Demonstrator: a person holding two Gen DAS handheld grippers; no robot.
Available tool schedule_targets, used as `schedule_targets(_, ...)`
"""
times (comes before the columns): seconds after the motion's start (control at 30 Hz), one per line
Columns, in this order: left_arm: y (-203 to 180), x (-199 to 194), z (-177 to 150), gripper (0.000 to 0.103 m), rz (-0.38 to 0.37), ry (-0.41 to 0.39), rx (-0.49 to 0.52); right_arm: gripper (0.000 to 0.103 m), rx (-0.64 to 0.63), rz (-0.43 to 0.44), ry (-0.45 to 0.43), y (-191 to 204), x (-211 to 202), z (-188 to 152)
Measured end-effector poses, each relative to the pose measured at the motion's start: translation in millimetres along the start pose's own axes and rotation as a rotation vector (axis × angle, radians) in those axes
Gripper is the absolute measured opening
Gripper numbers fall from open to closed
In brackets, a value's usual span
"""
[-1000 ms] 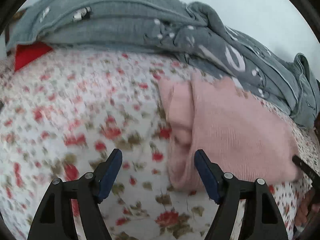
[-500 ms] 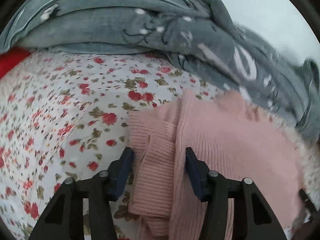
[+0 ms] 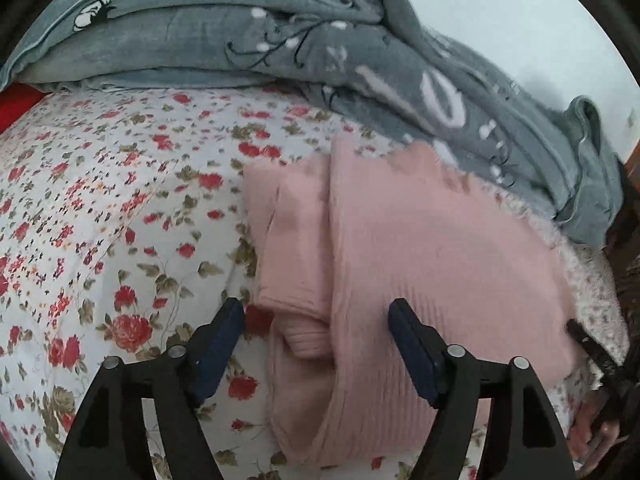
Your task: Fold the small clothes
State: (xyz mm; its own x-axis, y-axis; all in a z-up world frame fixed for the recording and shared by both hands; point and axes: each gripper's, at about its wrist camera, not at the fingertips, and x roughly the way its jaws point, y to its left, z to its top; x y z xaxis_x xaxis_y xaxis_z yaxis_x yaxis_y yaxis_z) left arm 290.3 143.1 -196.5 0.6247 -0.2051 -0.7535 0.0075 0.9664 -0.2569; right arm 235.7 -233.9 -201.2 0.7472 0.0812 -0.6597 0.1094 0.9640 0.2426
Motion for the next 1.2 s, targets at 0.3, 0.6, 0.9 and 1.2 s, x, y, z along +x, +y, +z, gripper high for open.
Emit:
schedule_targets(0.3,8,10,6,0.078,-0.039,0.03,-0.086,0.059,0.033,0.081,0.085,-3,10,16)
schedule_targets(0.6,10,28,30,0.073,-0.037,0.047,-0.113,0.064,0.031,0.091,0.195,5,57,52)
schedule_targets(0.9,13,19,35,0.021,-0.13,0.043,-0.16,0.02,0.01,0.11,0.144,11,49,59)
schedule_targets(1.2,19,-14,11,0.02,-0.167,0.06,-0.166,0.019,0.053,0.148,0.135,9,11,42)
